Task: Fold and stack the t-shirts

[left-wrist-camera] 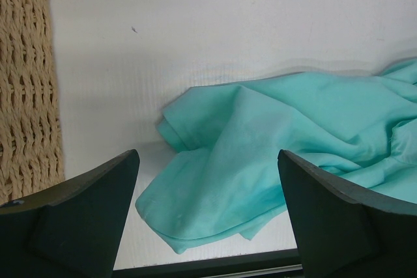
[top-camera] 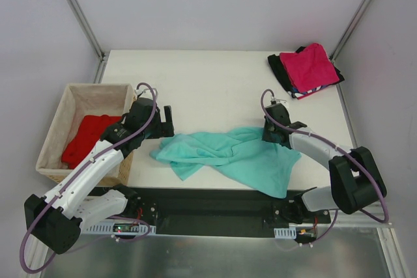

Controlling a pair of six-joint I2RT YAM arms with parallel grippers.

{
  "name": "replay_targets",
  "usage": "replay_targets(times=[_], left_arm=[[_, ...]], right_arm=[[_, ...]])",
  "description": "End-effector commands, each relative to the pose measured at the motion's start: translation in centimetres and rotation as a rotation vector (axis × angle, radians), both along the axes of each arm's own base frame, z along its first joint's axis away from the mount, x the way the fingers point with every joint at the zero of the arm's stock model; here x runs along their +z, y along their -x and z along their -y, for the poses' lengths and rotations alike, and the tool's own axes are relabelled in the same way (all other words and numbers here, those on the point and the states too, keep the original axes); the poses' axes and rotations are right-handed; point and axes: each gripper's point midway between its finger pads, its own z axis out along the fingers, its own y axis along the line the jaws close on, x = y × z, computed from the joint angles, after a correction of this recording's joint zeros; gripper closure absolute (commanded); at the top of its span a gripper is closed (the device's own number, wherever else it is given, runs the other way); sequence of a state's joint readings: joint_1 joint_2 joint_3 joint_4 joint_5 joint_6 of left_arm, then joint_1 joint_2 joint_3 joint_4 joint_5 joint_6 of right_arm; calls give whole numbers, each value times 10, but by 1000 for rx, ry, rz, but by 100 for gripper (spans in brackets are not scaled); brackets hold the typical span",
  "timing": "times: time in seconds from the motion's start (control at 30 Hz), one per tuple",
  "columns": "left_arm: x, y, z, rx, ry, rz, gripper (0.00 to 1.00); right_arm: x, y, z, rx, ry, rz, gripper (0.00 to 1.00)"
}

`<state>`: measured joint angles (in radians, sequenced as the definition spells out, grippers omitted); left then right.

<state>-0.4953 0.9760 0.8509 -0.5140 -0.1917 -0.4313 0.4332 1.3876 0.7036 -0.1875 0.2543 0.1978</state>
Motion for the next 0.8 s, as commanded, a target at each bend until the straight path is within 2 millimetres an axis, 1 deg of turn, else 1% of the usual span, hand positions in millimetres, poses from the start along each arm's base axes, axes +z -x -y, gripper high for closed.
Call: replay_targets(times=[0.0,0.13,0.2,0.37,0.4,0.47,0.6,0.77], left_arm=[[1,-1,-4,20,3,0,12],[1,0,-4,20,2,-2,12],[1,0,-4,20,2,-2,12],[0,0,-4,22,1,-4,12],[-1,1,-4,23,2,-4,12],[-1,0,-5,26,-1,-6,12],[-5,1,-7,40,-8,-22,12],[-10,2,-13,75,-27,-44,14]], right_arm=[[9,-8,-2,-14,-11,26,81],[7,-8,-2,-12,-12,19,83],[6,-8,-3,-12,-17,15,87],[3,-7,-5,-8,-23,12,88],[2,-6,-4,-11,-22,8,96],[0,-4,-5,-12,-24,3,99],[-4,-1,-5,-15,-29,-2,99],[1,-1,-5,-11,-37,14,99]])
